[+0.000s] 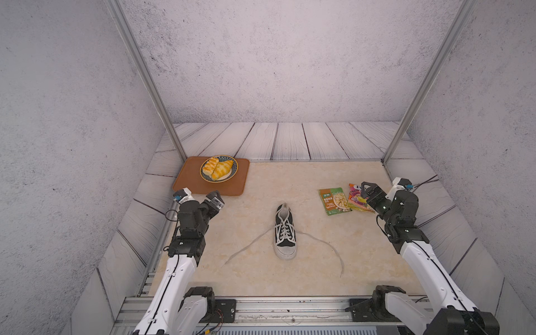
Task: Tie the shoes
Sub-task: Cross the shoelace with the shoelace.
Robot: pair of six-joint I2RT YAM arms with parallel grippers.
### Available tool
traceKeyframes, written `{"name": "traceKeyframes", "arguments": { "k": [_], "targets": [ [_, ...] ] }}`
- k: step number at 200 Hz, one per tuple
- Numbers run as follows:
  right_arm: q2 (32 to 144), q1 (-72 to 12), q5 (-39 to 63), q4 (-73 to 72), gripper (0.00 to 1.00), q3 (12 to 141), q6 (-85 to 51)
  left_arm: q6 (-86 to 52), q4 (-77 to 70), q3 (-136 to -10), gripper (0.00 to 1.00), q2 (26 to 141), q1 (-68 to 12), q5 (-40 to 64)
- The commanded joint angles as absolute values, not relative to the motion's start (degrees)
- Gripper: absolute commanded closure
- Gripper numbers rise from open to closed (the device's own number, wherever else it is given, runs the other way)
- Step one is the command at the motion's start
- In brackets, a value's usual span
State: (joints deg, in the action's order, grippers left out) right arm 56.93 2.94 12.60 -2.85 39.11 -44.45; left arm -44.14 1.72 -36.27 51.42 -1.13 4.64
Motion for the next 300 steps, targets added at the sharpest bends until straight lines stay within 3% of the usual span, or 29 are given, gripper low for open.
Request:
{"name": "traceKeyframes", "arguments": {
  "k": [1,38,109,199,245,300],
  "targets": [
    [57.30,2.64,20.28,7.86,0.12,42.86,-42.94,-44.49,16.20,-43.18,0.01,55.35,-0.98,16.80],
    [56.52,1.44,21.96,17.57,0.15,43.78,-36.55,-34.65,30.01,-52.20,0.11,63.84,-4.52,22.36],
    [55.96,-8.54,19.38,27.82,0.15,42.82,-29.72,-17.30,52.76,-64.74,0.16,81.87,-13.08,20.60],
    [66.06,-19.97,17.40,28.75,0.15,43.41,-26.02,-15.74,55.58,-62.93,0.23,94.46,-23.40,10.95],
    [67.37,-20.87,17.51,28.14,0.15,43.34,-25.49,-14.95,55.54,-64.22,0.27,100.04,-24.08,10.41],
    [66.74,-20.87,17.14,28.27,0.16,42.58,-25.49,-14.52,55.42,-64.76,0.41,106.42,-24.68,11.60]
  ]
}}
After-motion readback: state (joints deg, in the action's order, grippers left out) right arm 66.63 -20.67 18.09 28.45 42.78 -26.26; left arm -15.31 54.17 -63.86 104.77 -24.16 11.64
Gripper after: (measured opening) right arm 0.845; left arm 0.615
